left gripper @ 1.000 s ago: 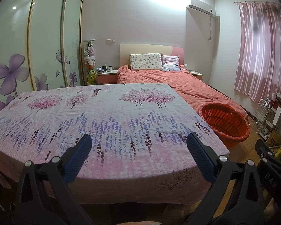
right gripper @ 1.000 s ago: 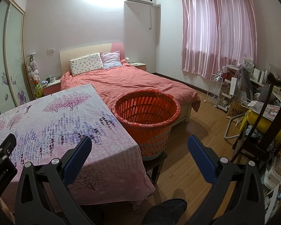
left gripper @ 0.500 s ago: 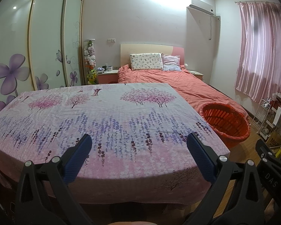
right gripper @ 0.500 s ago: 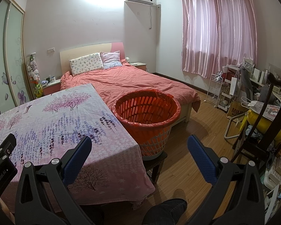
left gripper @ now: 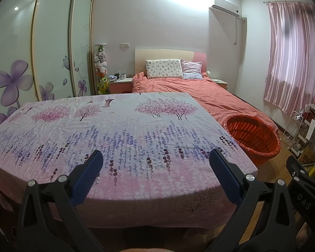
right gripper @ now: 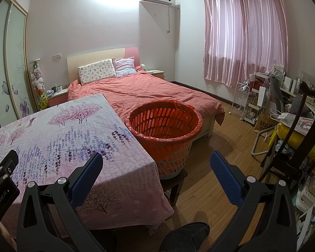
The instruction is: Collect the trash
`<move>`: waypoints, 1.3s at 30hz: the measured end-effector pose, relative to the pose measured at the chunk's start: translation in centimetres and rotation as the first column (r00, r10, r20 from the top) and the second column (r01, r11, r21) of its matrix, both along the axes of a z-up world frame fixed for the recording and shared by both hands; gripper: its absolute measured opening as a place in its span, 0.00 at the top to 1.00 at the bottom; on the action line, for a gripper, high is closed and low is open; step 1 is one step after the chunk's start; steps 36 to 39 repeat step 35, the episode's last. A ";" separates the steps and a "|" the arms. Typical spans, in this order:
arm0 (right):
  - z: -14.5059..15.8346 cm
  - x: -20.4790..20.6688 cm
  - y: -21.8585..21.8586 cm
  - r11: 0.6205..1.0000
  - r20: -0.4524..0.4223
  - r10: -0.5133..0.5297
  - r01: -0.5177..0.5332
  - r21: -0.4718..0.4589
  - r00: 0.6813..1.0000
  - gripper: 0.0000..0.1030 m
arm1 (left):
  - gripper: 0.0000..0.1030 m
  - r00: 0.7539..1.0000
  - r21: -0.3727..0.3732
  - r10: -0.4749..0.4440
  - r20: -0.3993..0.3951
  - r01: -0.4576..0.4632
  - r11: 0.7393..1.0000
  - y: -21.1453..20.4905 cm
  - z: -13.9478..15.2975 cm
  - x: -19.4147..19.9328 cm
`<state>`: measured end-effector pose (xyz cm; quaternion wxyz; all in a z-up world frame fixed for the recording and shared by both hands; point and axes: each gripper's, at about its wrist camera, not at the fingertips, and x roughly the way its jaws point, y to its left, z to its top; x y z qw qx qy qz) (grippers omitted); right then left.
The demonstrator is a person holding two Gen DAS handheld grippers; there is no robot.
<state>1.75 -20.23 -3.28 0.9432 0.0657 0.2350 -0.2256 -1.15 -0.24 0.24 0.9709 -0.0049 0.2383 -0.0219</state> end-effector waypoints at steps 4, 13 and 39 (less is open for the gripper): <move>0.0 0.0 0.0 1.000 0.000 0.000 0.000 0.000 1.000 0.02 | 0.04 1.000 -0.001 0.001 0.000 -0.001 1.000 0.0 0.0 0.0; 0.0 0.0 0.0 1.000 0.000 0.000 0.000 -0.001 1.000 0.02 | 0.04 1.000 0.000 0.001 -0.001 -0.001 1.000 0.1 0.0 0.0; 0.0 0.0 0.1 1.000 0.000 0.001 -0.001 -0.001 1.000 0.02 | 0.04 1.000 0.003 0.009 0.000 -0.009 1.000 0.7 -0.4 -0.1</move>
